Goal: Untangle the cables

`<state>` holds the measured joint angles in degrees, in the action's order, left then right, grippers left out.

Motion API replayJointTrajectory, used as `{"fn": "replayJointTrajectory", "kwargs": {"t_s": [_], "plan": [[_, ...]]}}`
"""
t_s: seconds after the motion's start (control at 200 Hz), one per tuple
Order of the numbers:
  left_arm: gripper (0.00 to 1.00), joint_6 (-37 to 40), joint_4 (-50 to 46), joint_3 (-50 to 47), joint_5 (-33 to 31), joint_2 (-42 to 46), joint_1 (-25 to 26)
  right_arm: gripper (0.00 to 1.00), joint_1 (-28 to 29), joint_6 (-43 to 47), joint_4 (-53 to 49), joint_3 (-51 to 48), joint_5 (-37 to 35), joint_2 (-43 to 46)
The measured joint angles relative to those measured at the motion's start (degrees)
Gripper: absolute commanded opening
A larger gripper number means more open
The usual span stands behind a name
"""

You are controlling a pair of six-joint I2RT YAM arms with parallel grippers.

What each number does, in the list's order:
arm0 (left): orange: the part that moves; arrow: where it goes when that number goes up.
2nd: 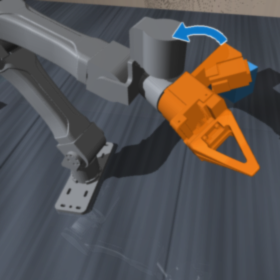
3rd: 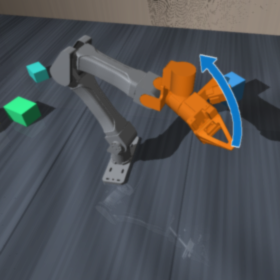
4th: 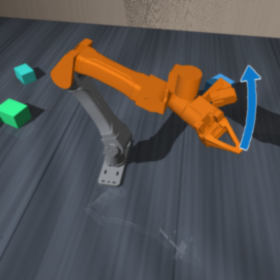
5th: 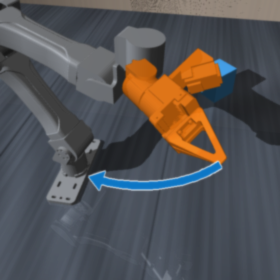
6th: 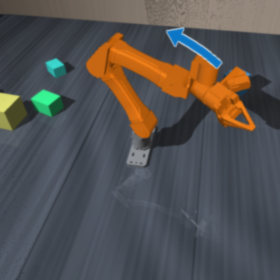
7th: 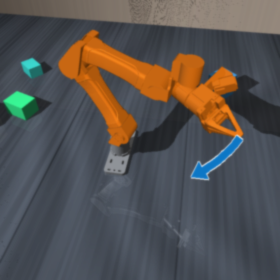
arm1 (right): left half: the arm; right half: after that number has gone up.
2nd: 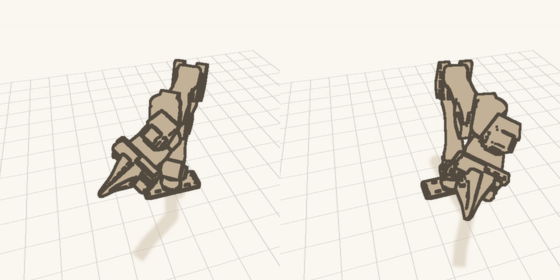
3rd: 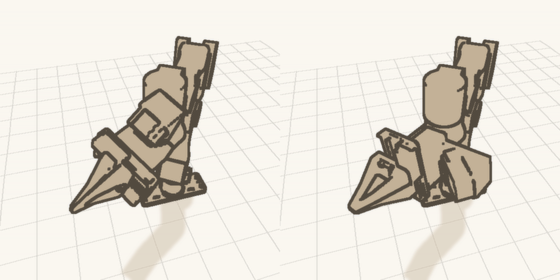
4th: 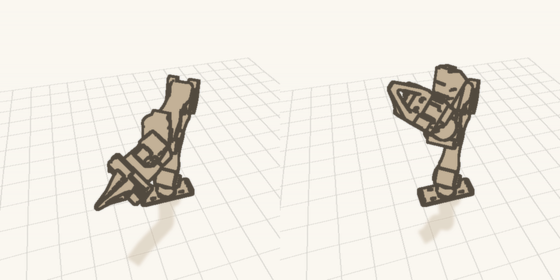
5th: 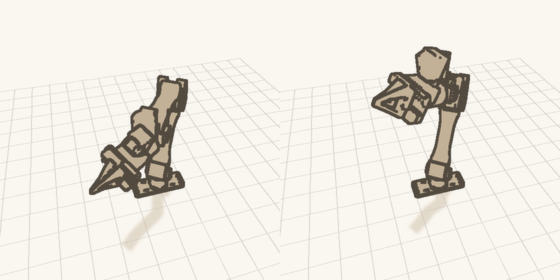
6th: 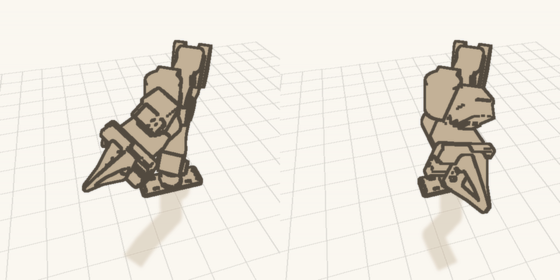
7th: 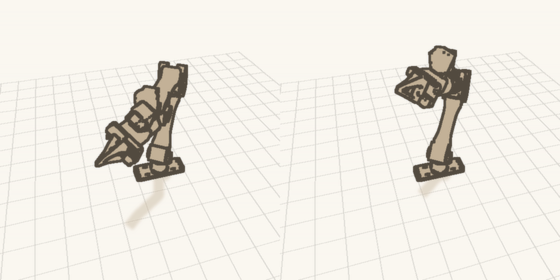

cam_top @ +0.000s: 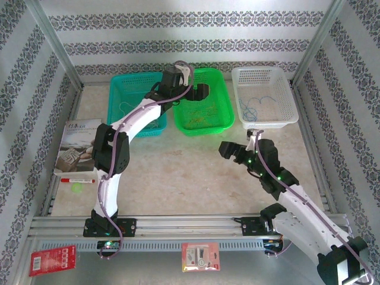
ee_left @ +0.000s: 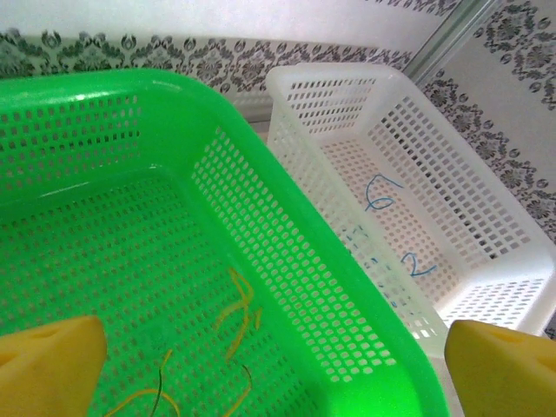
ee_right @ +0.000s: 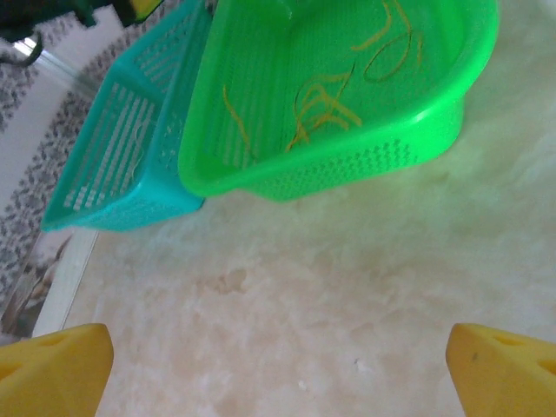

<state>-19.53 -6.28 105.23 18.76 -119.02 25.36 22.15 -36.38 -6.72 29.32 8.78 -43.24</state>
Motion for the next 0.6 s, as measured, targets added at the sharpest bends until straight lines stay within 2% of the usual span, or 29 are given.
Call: {"fn": "replayJointTrajectory", "kwargs": {"t_s": [0.095, 0.215, 0.425, 0.6], "plan": [[1.00, 1.5, -1.9, -2.1, -1.2, 5.7, -0.1, 0.98, -1.2, 2.5, -2.3, 3.5, -5.0, 0.1], [1.00, 3.8, -1.5, -10.8, -4.8, 17.4, -0.4, 0.98, -2.2, 6.1, -2.3, 4.5, -13.9, 1.2], [1.00, 8.6, 7.8, -39.1, -17.7, 41.9, -1.6, 0.98, -6.6, 13.2, 6.9, -0.2, -27.2, -1.9], [1.00, 12.7, 13.6, -57.4, -27.8, 54.1, -6.6, 0.98, -11.2, 18.4, 13.3, -3.1, -31.8, -11.1]]}}
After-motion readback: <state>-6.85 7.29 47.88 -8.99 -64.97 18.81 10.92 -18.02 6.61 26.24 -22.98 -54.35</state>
